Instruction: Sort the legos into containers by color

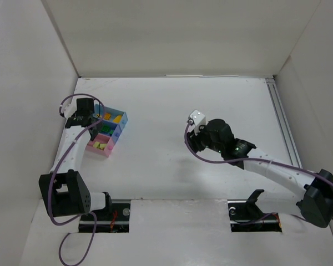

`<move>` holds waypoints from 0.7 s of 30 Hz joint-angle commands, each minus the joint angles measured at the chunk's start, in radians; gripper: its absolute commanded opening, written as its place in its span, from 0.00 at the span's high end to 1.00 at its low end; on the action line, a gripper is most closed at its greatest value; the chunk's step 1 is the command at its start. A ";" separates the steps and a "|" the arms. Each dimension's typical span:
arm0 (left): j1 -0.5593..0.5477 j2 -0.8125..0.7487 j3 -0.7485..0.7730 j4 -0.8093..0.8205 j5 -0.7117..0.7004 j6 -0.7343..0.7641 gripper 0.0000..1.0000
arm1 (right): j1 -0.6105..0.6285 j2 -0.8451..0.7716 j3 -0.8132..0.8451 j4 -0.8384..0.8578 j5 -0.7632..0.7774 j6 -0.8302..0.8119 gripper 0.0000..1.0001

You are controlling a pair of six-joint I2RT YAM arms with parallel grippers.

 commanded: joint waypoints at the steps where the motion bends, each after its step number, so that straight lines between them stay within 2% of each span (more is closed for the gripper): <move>1: -0.003 0.002 0.020 -0.025 -0.040 -0.008 1.00 | -0.009 0.009 0.053 0.030 -0.020 0.013 0.76; 18: 0.006 0.022 -0.018 -0.044 -0.059 -0.048 0.99 | -0.028 0.018 0.053 0.030 -0.049 0.004 0.76; 21: 0.006 0.022 -0.029 -0.044 -0.059 -0.048 0.91 | -0.028 0.018 0.053 0.030 -0.049 0.004 0.76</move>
